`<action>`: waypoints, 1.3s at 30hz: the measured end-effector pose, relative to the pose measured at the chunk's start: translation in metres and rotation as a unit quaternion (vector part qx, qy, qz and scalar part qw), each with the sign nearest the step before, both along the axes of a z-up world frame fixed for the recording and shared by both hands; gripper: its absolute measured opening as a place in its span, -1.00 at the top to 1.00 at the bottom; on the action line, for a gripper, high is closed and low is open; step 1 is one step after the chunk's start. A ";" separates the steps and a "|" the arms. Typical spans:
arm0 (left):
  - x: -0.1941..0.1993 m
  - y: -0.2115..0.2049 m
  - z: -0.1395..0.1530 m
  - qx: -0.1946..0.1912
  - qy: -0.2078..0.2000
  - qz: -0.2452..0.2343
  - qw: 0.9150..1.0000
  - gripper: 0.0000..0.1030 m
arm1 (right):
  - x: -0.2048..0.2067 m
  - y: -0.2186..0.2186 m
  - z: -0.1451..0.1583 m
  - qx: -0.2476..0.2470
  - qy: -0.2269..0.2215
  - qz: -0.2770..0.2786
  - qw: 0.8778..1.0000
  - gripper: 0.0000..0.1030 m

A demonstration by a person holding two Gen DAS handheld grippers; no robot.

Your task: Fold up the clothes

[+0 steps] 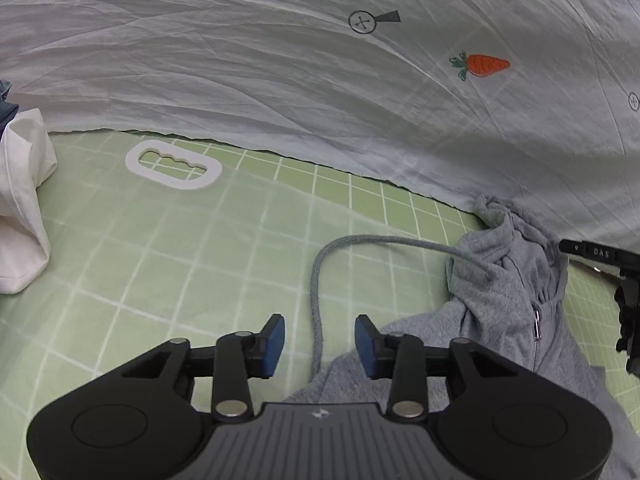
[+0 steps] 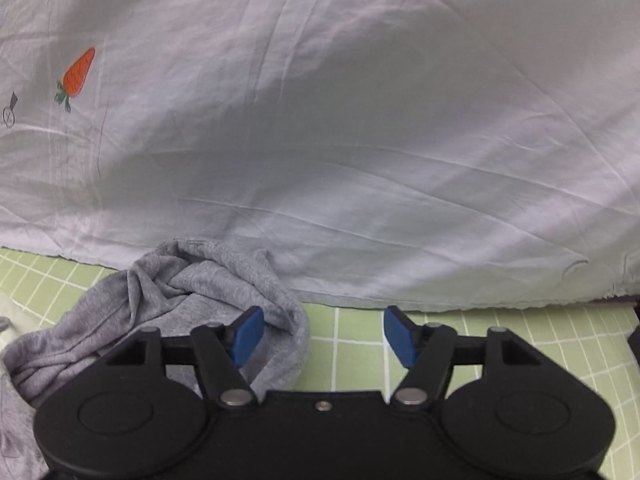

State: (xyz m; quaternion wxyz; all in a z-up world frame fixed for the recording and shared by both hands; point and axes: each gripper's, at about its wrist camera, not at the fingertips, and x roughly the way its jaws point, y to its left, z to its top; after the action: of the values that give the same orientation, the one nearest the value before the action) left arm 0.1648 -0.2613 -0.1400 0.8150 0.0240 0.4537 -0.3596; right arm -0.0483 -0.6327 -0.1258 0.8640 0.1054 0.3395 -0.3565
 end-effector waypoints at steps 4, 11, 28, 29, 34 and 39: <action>0.001 -0.024 -0.008 0.043 -0.008 -0.022 0.999 0.12 | -0.028 0.023 0.005 0.011 -0.003 -0.008 1.000 -0.47; -0.002 -0.045 -0.014 0.109 -0.075 -0.015 0.991 0.94 | -0.075 0.060 0.000 0.033 0.000 -0.068 0.997 -0.64; -0.100 -0.038 0.082 -0.168 0.113 -0.061 0.977 0.94 | -0.176 0.105 0.003 0.063 -0.016 -0.148 0.987 -0.64; -0.109 -0.041 0.081 -0.172 0.121 -0.062 0.976 0.93 | -0.181 0.108 0.005 0.061 -0.019 -0.149 0.987 -0.64; -0.141 -0.039 0.066 -0.125 0.162 -0.063 0.977 0.15 | -0.210 0.129 0.012 0.061 -0.025 -0.152 0.986 -0.66; -0.162 0.009 0.064 -0.055 0.111 -0.024 0.992 -0.10 | -0.241 0.167 0.012 0.067 -0.019 -0.134 0.989 -0.79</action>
State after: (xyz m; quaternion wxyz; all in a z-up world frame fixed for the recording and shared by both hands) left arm 0.0027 -0.2521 -0.0759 0.7509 -0.0500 0.5199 -0.4042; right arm -0.2894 -0.4657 -0.1138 0.8059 0.2140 0.3287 -0.4435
